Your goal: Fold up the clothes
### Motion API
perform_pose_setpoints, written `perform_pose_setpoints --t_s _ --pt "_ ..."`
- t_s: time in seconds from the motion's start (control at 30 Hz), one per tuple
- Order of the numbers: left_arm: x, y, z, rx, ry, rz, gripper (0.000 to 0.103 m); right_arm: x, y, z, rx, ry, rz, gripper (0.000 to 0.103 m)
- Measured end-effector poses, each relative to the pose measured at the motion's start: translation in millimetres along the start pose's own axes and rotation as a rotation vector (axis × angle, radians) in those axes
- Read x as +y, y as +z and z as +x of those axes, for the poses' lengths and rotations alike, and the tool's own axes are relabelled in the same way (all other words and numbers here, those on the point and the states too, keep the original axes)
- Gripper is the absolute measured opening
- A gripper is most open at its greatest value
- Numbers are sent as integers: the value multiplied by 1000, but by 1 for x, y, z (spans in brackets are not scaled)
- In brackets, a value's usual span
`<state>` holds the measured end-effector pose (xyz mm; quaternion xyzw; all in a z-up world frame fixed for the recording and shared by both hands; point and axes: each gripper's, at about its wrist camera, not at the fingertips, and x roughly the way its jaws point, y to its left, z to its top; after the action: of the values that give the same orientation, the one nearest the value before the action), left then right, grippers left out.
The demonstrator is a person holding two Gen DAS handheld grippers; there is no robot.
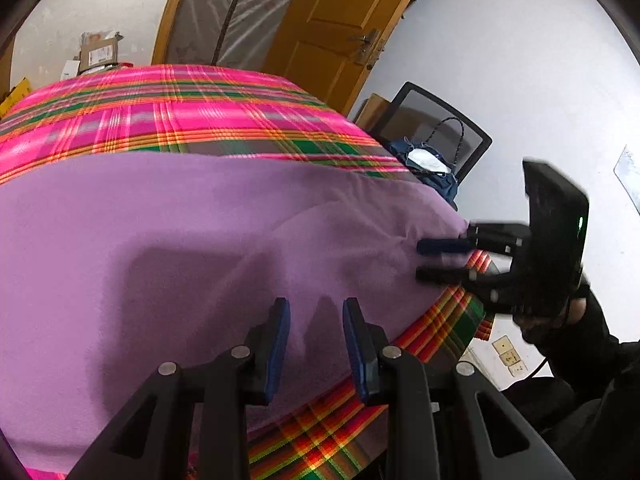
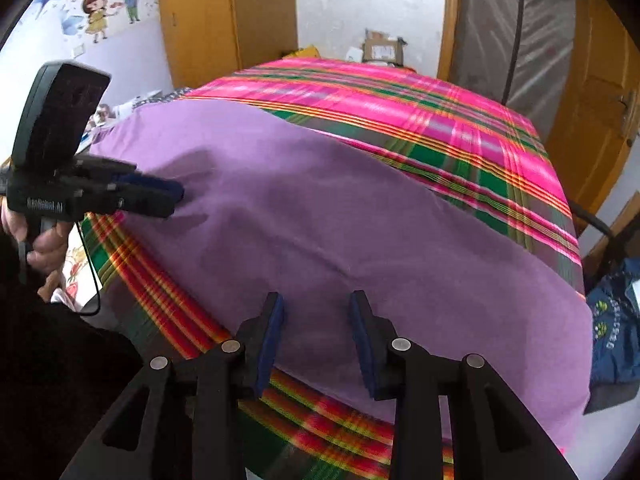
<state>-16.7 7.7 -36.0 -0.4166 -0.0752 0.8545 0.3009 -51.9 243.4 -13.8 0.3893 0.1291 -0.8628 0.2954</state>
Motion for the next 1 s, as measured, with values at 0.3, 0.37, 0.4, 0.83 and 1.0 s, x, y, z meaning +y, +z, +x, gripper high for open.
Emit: perform_pose_setpoints --t_s 0.3,0.37,0.4,0.83,1.0 --pt "17 -1 -14 -39 47 -49 28 6 86 33 -107 19 -30 37" --pt "21 -4 -16 -39 53 -65 28 10 100 54 -58 37 -65 37" --pt "21 -5 -16 -39 54 -68 28 11 107 64 -33 46 -81 37" --pt "23 -11 -14 -34 46 -69 28 2 126 115 106 140 -22 5" --pt "20 -11 -15 -31 46 -62 28 -6 133 114 72 102 28 5"
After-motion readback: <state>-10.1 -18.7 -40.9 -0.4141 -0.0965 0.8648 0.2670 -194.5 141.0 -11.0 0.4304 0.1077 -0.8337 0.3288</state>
